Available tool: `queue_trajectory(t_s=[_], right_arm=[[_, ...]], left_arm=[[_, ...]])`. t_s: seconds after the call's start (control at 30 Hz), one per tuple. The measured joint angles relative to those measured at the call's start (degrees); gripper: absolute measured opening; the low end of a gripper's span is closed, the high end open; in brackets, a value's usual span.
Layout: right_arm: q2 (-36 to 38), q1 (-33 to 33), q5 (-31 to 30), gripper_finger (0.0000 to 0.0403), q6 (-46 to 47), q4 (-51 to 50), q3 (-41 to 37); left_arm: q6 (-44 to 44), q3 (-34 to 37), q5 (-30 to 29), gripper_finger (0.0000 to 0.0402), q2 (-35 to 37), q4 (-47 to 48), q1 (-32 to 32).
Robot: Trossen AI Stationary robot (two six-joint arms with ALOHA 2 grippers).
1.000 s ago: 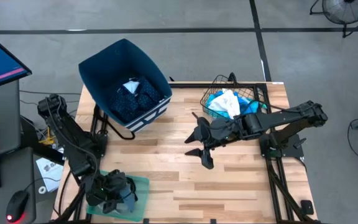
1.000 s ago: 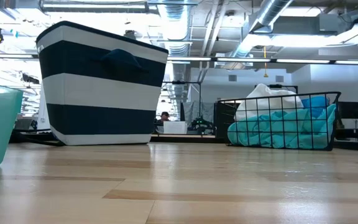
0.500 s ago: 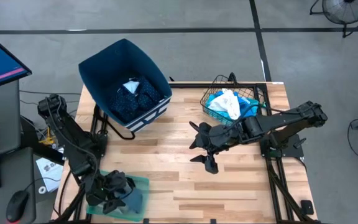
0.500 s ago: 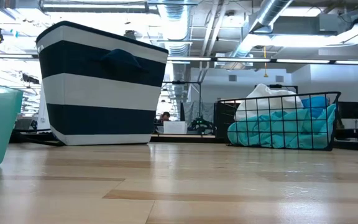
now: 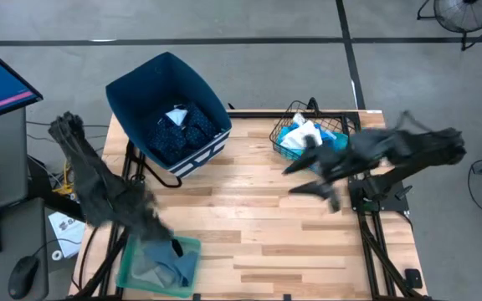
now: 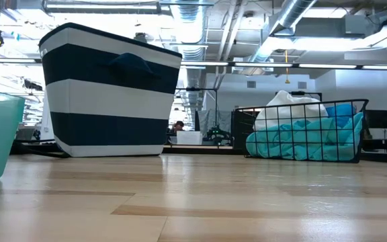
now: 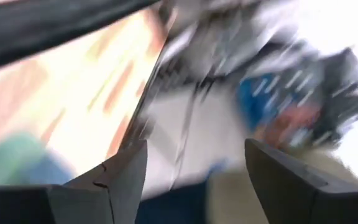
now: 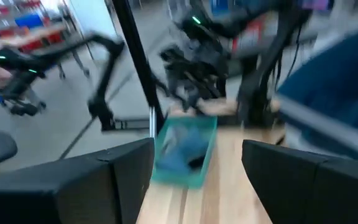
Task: Pick & Place Cloths
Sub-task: Return to Home Position
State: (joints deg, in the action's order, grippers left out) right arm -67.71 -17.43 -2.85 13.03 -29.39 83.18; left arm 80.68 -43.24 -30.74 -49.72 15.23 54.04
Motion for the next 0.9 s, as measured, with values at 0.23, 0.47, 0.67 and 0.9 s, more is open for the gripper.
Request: queue_trajectory(t_s=[0.23,0.47,0.67,0.9], right_arm=[[14.1,0.7,0.0,0.0237,-8.7,-0.8,0.0],[25.7,1.0,1.1,0.0237,-10.6,-6.8,-0.4],[40.4,1.0,5.4,0.0237,-8.7,-2.3,-9.5],[56.0,1.0,5.8,0.0237,-7.1,10.2,-31.2]], left_arm=[[-2.9,0.0,-15.9,0.0242,20.7,-1.7,-0.9],[-18.0,0.0,-17.9,0.0242,34.0,-1.7,-0.9],[-46.9,0.0,2.6,0.0242,36.8,-4.5,-0.9],[-68.5,4.8,17.0,0.0243,36.9,-9.4,-0.9]])
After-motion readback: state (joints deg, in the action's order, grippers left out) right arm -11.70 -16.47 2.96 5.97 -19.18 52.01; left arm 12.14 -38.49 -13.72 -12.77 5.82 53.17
